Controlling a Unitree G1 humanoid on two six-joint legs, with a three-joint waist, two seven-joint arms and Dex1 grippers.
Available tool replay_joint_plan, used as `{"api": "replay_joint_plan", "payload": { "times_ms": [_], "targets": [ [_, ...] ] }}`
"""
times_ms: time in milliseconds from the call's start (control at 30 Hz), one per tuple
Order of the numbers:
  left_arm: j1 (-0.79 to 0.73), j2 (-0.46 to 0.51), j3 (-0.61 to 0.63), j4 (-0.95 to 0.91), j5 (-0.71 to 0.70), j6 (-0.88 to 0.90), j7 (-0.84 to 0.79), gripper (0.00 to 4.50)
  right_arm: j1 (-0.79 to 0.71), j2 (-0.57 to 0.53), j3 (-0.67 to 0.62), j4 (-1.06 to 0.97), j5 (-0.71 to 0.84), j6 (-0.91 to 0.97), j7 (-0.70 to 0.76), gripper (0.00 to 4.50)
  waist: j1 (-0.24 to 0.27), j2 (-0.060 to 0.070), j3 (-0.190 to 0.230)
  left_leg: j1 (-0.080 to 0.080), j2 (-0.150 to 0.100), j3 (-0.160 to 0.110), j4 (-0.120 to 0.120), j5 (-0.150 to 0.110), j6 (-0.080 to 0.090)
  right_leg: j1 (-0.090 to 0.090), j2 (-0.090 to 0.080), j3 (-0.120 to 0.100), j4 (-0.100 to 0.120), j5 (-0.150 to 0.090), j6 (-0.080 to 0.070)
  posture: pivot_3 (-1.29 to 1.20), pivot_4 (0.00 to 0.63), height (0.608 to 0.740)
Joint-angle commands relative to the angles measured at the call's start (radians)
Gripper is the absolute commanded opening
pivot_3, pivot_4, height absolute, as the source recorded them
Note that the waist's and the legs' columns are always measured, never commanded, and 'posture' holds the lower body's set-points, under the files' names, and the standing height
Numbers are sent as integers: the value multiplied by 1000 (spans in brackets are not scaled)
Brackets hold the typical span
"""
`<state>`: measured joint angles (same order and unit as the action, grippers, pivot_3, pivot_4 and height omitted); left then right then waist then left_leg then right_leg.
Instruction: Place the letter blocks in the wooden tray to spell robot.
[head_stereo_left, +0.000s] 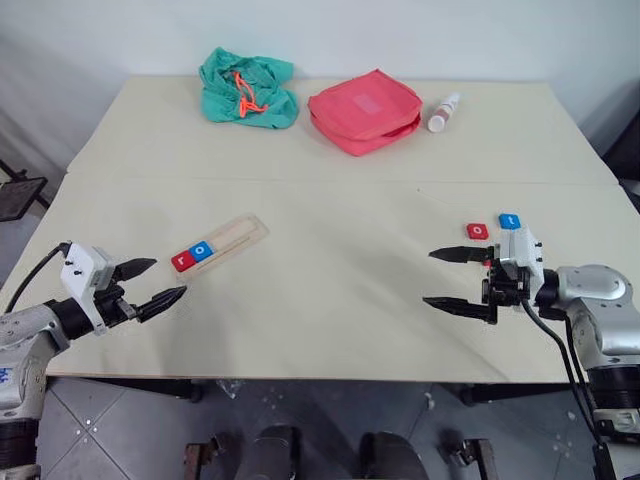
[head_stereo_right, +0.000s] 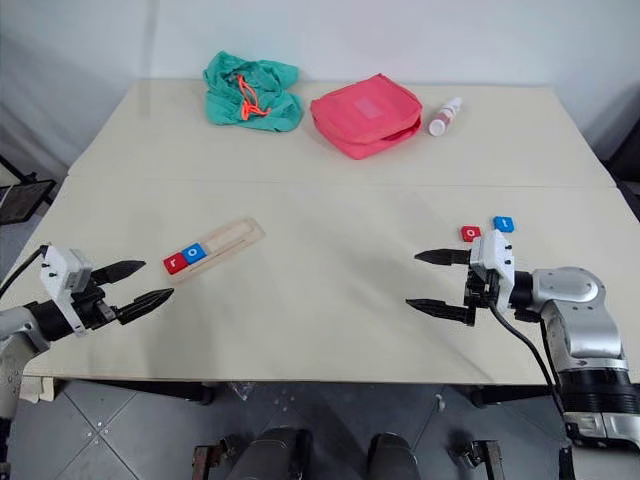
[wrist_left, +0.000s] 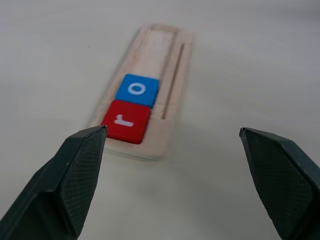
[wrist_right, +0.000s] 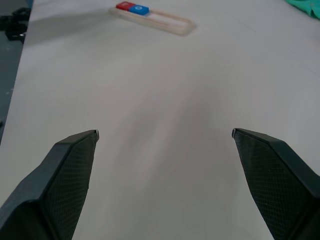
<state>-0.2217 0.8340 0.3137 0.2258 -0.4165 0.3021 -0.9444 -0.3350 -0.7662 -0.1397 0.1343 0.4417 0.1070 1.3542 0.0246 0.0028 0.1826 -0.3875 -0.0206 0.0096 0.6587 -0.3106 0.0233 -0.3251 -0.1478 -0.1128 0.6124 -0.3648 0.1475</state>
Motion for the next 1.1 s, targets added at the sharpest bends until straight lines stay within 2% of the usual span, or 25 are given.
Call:
{"api": "replay_joint_plan", "payload": {
  "times_ms": [33, 233, 500, 600, 1100],
  "targets": [
    [-131, 34, -72, 163, 73, -50, -61, 4500, 44, -29, -65, -99, 42, 20, -29, 4467, 0, 0, 0, 0, 0, 0, 0, 0, 0, 0, 0, -1, 0, 0, 0, 0, 150, 740],
    [-299, 11, -159, 380, 149, -141, -126, 4500, 126, -47, -114, -185, 63, 47, -70, 4467, -4, -1, 1, 0, 0, 1, 0, 0, 0, -2, 0, -1, 2, 0, 0, 0, 150, 740],
    [-399, -2, -235, 533, 224, -215, -197, 4500, 195, -56, -158, -249, 77, 60, -108, 4467, -2, -3, 2, 0, 0, 2, 1, 0, 0, -4, -1, -1, 8, 0, 0, 0, 150, 740],
    [-434, 1, -261, 602, 268, -227, -177, 4500, 205, -51, -158, -264, 78, 61, -125, 4467, 0, -3, 2, 0, -1, 2, 2, 0, 0, -3, -2, -1, 9, 0, 0, 0, 150, 740],
    [-432, 18, -287, 622, 323, -264, -205, 4500, 173, -44, -128, -242, 71, 45, -141, 4467, -3, -3, 2, 0, 0, 2, 3, 0, 0, -3, -2, -1, 10, 0, 0, 0, 150, 740]
  ]
}}
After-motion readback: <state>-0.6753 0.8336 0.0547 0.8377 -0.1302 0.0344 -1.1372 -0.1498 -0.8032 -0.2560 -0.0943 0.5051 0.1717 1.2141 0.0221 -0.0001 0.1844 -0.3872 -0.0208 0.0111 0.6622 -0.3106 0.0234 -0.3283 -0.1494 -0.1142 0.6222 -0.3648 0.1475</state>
